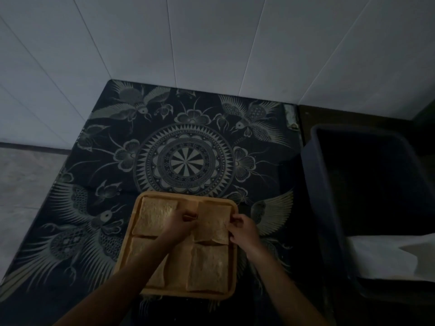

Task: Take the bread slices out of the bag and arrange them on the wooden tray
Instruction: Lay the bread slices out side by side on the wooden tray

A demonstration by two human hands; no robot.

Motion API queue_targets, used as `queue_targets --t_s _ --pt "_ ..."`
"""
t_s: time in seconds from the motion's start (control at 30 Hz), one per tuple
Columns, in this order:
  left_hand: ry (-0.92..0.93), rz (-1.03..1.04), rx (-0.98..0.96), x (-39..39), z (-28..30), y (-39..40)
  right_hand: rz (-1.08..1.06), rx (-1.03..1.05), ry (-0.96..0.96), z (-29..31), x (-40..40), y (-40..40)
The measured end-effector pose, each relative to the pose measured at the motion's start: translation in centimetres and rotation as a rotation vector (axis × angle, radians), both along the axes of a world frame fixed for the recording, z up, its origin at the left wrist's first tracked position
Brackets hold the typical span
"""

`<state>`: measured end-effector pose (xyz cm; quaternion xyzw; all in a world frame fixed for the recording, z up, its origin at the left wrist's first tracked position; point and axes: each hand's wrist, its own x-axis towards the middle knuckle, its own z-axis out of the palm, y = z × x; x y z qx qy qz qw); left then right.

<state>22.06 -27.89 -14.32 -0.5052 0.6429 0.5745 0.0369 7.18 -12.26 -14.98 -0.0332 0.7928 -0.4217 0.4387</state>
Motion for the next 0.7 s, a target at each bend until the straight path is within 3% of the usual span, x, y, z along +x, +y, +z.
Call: queue_targets --t_s 0.2,0.47,0.7 --pt "-0.05 -0.03 -0.129 -0.4 -0.4 0.1 0.101 0.037 0.115 -0.3 0.0 -0.1" --pt "-0.082 -0.124 -0.289 -0.4 -0.1 0.5 0.281 0.144 0.447 0.7 0.9 -0.1" --pt "-0.088 -0.149 -0.312 -0.2 -0.3 0.8 0.286 0.153 0.438 0.8 1.4 0.5"
